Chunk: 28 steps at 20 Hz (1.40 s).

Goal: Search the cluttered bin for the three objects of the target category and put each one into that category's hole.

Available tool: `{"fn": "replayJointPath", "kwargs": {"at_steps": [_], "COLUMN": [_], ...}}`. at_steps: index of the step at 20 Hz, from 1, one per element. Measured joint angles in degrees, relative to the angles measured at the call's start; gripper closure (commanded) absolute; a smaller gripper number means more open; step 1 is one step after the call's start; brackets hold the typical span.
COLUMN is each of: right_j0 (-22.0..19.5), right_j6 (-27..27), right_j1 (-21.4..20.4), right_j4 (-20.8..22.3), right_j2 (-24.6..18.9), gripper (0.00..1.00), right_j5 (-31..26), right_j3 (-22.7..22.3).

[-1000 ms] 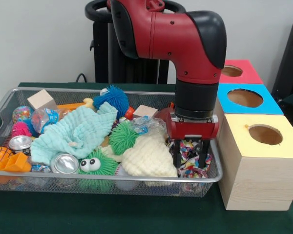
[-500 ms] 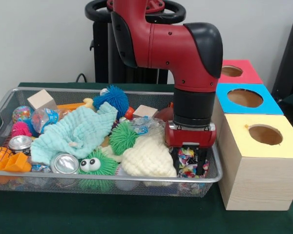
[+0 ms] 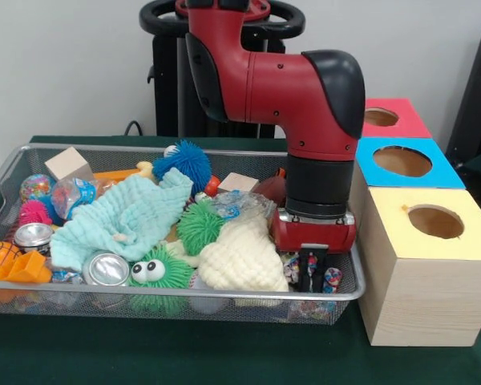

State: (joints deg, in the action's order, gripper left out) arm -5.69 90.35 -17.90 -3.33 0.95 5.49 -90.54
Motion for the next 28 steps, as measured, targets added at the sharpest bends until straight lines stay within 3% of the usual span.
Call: {"fn": "replayJointPath", "kwargs": {"at_steps": [10, 14, 17, 18, 20, 22, 28], "right_j0": [1.24, 3.43, 5.43, 6.55, 7.05, 8.29, 9.1], "right_j6": [0.0, 0.0, 0.0, 0.0, 0.0, 0.0, 0.0], "right_j1": [-0.7, -3.27, -6.3, -8.6, -9.78, -13.14, -17.78], "right_j4": [-2.08, -3.52, -4.36, -4.6, -4.65, -4.69, -4.79], "right_j2": [1.01, 2.51, 4.61, 6.02, 6.64, 7.86, 8.7], "gripper": [1.0, 1.0, 1.0, 1.0, 1.0, 1.0, 1.0], "right_j5": [-1.58, -7.16, -13.92, -18.8, -21.1, -26.88, -31.86], "right_j3": [-0.18, -0.36, -0.39, -0.39, -0.4, -0.41, -0.42]}}
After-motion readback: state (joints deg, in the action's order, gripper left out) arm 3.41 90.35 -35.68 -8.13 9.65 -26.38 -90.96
